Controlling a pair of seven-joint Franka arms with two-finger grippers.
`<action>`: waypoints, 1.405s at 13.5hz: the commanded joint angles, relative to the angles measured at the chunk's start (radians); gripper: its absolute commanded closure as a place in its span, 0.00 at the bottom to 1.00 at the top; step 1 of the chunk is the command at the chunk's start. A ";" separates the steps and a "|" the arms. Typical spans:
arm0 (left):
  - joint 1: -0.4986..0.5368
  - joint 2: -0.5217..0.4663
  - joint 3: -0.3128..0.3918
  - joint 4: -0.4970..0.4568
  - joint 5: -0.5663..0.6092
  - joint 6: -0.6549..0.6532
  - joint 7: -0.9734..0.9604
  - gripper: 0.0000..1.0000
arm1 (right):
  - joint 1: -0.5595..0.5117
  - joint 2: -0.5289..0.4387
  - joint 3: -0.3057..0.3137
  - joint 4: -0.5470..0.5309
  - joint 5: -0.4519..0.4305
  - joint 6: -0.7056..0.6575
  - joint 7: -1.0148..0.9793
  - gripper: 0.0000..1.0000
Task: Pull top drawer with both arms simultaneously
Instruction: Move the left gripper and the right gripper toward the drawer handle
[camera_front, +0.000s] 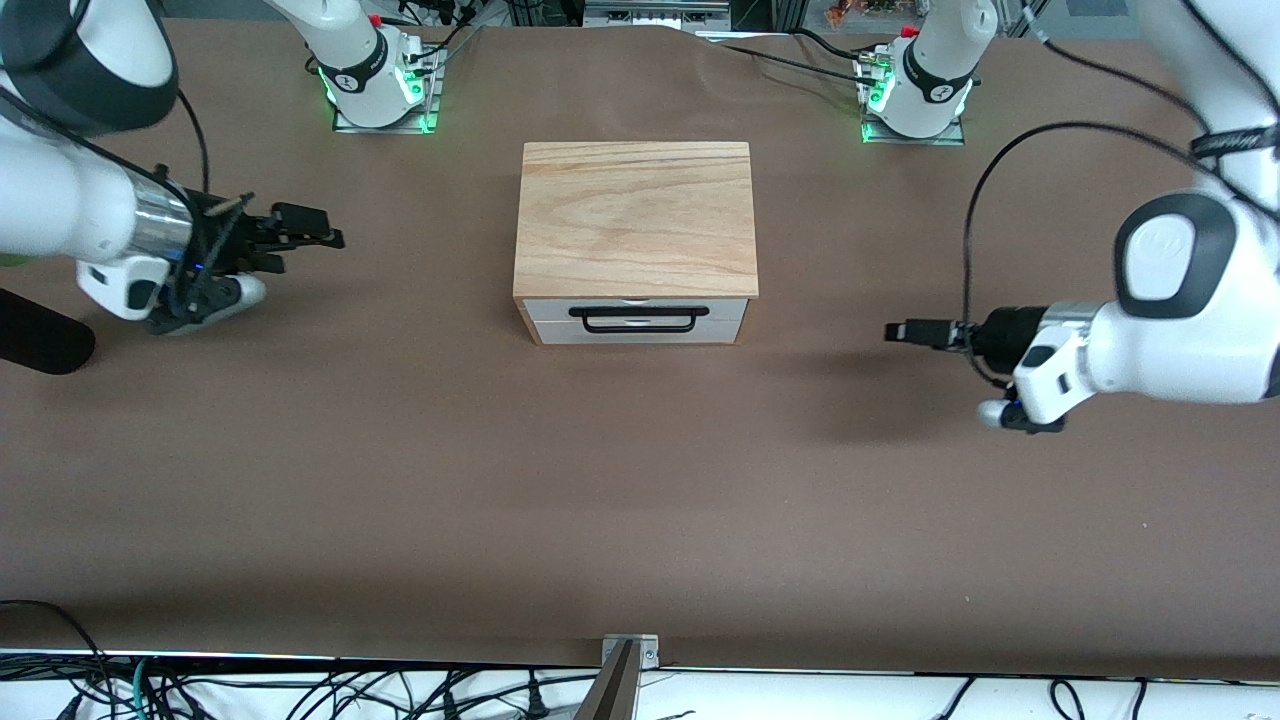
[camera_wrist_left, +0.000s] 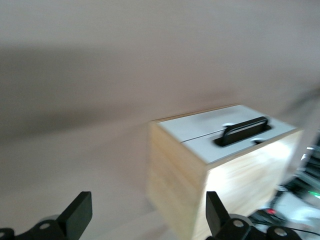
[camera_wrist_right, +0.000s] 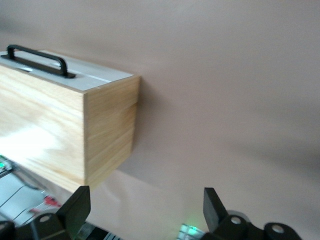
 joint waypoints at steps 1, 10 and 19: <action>-0.055 0.089 0.003 0.043 -0.159 0.033 0.052 0.00 | 0.013 0.107 -0.002 0.014 0.165 -0.041 -0.015 0.00; -0.227 0.254 0.004 0.026 -0.573 0.243 0.438 0.00 | 0.142 0.403 0.004 -0.060 0.788 0.132 -0.473 0.00; -0.233 0.267 -0.001 -0.135 -0.740 0.210 0.754 0.13 | 0.223 0.483 0.005 -0.111 1.025 0.261 -0.765 0.08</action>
